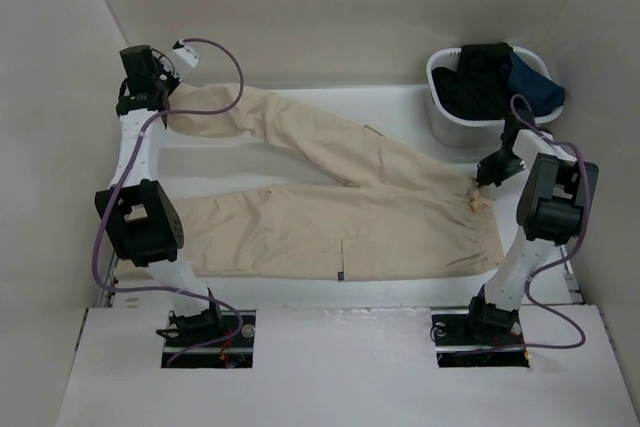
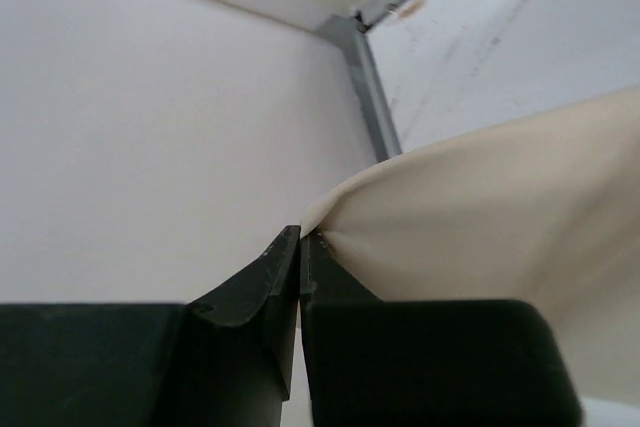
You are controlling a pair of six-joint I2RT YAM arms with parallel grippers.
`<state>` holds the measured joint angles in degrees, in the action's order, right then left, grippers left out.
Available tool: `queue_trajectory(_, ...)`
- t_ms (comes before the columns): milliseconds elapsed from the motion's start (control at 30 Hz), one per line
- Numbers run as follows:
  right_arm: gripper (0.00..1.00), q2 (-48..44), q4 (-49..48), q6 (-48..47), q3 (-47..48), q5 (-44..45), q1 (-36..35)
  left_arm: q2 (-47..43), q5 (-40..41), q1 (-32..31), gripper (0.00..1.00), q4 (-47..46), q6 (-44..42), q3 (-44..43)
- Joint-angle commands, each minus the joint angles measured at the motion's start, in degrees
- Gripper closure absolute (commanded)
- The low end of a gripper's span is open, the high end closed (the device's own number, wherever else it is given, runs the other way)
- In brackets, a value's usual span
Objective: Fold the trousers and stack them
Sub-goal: Fold the trousers
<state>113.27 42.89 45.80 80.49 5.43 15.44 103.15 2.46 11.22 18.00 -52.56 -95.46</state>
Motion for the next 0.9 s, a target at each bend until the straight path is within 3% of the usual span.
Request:
queue_trajectory(0,1.00,-1.1,-2.4,3.0,-5.9,-1.1,1.7,-4.4,-0.1,4.5,0.98,-10.4,-0.7,-0.3)
queue_trajectory(200,1.00,-14.1,-7.0,1.8,-10.1,0.6,1.1,-6.7,-2.8,4.8,0.96,-14.4,-6.1,0.4)
queue_trajectory(400,1.00,-28.4,-14.0,-5.5,-11.7,9.2,1.7,-8.4,-7.6,7.5,0.95,-16.6,-10.6,5.1)
queue_trajectory(567,1.00,-30.0,-18.5,-9.5,-14.1,4.6,0.5,-13.8,-7.2,7.9,0.96,-18.5,-11.2,14.6)
queue_trajectory(700,1.00,-33.3,-21.6,-9.2,-13.3,6.3,2.2,-16.9,-6.0,9.2,0.95,-22.9,-9.9,14.7)
queue_trajectory(867,1.00,-35.7,-24.3,-9.6,-17.8,0.5,4.8,-27.5,-8.3,10.7,0.95,-16.0,-8.5,26.3)
